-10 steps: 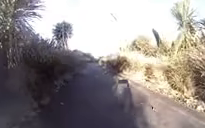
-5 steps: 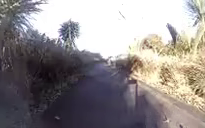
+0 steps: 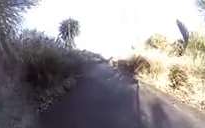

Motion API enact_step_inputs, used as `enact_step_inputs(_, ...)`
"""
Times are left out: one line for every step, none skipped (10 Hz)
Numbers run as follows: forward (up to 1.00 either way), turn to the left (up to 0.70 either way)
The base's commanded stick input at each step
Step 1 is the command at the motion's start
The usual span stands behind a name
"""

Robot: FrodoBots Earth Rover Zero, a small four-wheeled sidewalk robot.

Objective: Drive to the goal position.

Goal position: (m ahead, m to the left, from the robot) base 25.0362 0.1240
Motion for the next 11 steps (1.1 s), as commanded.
enact_step_inputs(0.85, 0.00)
enact_step_inputs(0.85, 0.00)
enact_step_inputs(0.85, 0.00)
enact_step_inputs(0.85, 0.00)
enact_step_inputs(0.85, 0.00)
enact_step_inputs(0.85, 0.00)
enact_step_inputs(0.85, 0.00)
enact_step_inputs(0.85, 0.00)
enact_step_inputs(0.85, 0.00)
enact_step_inputs(0.85, 0.00)
enact_step_inputs(0.85, 0.00)
